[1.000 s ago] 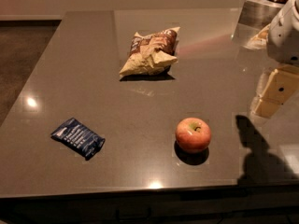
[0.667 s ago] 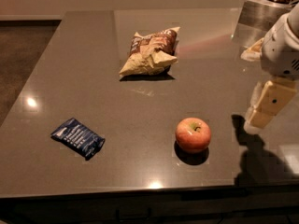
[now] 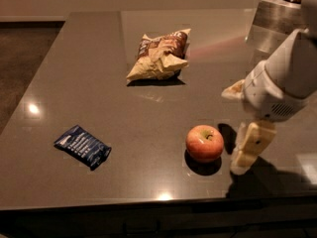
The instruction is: Move apple near brown chip bag
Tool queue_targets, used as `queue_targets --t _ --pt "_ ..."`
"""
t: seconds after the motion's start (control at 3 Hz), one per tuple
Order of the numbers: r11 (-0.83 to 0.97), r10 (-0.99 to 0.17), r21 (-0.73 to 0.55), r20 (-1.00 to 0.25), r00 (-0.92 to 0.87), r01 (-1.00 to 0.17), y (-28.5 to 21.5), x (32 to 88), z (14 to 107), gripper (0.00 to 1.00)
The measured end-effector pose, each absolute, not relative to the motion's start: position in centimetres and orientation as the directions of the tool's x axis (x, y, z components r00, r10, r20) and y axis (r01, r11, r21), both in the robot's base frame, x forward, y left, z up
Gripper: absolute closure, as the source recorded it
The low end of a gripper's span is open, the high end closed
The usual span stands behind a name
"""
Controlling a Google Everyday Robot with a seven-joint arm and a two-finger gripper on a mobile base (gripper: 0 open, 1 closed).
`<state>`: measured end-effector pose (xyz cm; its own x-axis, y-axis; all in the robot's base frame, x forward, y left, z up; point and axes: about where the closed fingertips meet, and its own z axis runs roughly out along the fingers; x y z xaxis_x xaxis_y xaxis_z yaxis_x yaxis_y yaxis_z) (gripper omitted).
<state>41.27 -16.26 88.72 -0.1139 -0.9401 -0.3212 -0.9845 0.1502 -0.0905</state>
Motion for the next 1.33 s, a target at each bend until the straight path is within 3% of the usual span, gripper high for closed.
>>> queue_targets --t 0.67,1.0,1.33 --pt "0.05 -0.918 -0.08 -0.397 -0.014 -0.996 -10.6 40.7 86.5 0.0" --pt "0.047 -0.925 -0.078 -0.381 -0.013 -0.996 -10.1 40.8 86.4 0.16" --pt "0.057 -0.936 -0.089 -0.35 -0.023 -0.994 -10.4 41.3 87.0 0.47"
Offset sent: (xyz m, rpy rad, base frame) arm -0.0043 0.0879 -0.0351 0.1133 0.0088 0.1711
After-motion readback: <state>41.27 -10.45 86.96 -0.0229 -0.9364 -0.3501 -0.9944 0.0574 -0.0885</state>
